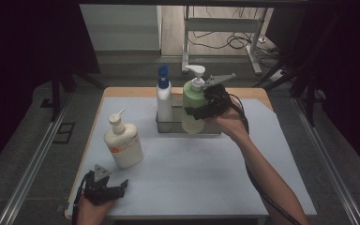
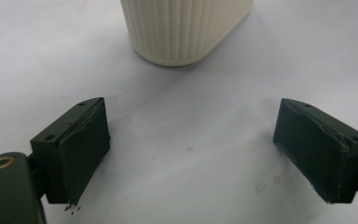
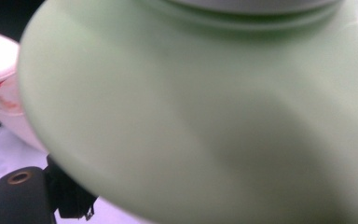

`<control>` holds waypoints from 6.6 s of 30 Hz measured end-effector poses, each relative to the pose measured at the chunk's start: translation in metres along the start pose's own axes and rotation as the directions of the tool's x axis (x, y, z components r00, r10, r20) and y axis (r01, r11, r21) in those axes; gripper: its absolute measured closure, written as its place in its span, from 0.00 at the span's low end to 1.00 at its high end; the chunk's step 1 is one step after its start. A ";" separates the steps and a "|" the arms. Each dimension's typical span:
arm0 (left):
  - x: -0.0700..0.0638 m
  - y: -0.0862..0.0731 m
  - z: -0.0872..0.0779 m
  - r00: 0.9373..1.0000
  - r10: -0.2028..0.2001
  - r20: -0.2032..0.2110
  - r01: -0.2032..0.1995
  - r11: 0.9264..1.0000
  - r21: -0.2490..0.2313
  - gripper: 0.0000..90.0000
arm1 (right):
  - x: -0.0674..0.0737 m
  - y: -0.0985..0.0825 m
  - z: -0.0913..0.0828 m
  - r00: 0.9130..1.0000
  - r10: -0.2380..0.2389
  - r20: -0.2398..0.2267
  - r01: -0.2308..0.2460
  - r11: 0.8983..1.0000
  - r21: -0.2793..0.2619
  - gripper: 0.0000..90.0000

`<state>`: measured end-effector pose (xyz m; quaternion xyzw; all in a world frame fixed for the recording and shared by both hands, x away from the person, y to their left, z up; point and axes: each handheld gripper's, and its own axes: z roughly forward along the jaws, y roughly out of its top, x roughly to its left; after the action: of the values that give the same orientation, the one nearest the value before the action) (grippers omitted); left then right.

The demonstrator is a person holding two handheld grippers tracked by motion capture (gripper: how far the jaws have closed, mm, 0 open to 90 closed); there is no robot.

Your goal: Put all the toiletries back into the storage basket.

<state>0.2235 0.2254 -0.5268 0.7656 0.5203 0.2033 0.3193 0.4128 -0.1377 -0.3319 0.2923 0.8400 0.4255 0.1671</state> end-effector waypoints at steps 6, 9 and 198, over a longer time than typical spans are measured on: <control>0.000 0.000 0.000 1.000 0.001 0.000 -0.001 1.000 0.000 0.11 | -0.007 0.007 0.005 1.000 0.018 0.024 -0.018 1.000 -0.006 0.14; 0.000 0.000 0.000 1.000 0.000 0.000 0.000 1.000 0.002 0.11 | -0.009 0.011 0.009 0.999 0.016 0.043 -0.016 1.000 -0.002 0.14; 0.000 0.000 0.000 1.000 -0.001 0.001 0.001 1.000 0.005 0.11 | -0.073 -0.073 0.095 0.971 0.190 0.142 -0.215 0.959 0.186 0.99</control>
<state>0.2234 0.2254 -0.5266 0.7662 0.5209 0.2013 0.3179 0.4942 -0.1588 -0.4442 0.4177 0.8322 0.3353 0.1438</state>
